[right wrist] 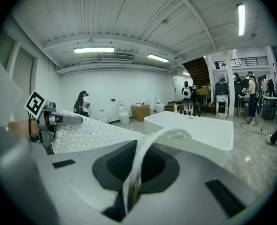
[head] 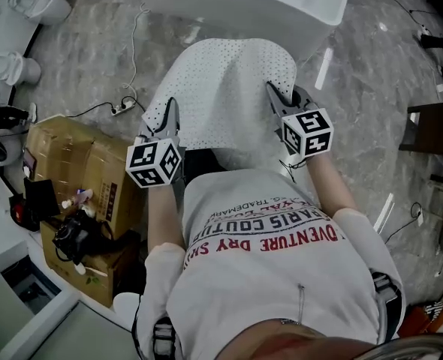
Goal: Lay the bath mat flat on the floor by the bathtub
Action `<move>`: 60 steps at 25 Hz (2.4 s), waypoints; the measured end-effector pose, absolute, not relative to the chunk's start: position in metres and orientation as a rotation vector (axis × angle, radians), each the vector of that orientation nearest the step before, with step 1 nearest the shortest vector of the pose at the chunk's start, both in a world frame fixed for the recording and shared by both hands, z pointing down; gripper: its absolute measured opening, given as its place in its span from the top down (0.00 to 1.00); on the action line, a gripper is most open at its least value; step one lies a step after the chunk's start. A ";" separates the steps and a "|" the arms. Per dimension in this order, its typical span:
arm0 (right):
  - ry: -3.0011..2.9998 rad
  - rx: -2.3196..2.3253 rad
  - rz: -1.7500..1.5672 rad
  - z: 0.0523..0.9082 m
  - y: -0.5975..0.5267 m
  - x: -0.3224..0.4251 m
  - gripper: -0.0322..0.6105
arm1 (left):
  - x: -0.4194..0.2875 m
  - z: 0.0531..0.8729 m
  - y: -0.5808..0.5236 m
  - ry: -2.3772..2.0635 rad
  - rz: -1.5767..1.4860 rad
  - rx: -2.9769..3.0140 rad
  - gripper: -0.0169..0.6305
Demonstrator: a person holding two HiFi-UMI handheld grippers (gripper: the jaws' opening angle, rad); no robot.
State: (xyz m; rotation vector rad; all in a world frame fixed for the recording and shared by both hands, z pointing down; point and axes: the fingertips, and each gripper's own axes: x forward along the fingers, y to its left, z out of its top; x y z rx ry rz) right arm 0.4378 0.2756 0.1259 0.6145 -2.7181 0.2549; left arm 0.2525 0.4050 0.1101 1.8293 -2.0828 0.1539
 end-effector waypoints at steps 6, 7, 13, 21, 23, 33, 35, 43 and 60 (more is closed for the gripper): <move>-2.665 0.726 0.288 0.132 0.236 0.343 0.92 | 0.143 0.115 0.353 -1.991 0.170 1.916 0.95; -2.651 0.745 0.299 0.133 0.228 0.326 0.92 | 0.123 0.114 0.342 -1.975 0.170 1.931 0.95; -2.560 0.884 0.383 0.138 0.183 0.232 0.92 | 0.008 0.113 0.280 -1.848 0.223 2.021 0.95; -2.443 0.950 0.453 0.172 0.141 0.144 0.92 | -0.098 0.144 0.215 -1.733 0.317 2.059 0.95; -2.409 0.944 0.475 0.188 0.131 0.134 0.92 | -0.112 0.159 0.199 -1.712 0.338 2.048 0.95; -2.266 0.950 0.672 0.290 0.020 0.101 0.92 | -0.150 0.257 0.075 -1.587 0.484 1.982 0.95; -2.233 0.953 0.718 0.312 -0.005 0.095 0.92 | -0.157 0.279 0.048 -1.568 0.502 1.950 0.95; -2.121 0.977 0.772 0.406 -0.091 0.071 0.92 | -0.193 0.386 -0.041 -1.526 0.574 1.890 0.95; -2.011 1.053 0.751 0.717 -0.146 0.075 0.92 | -0.211 0.698 -0.120 -1.391 0.673 2.002 0.95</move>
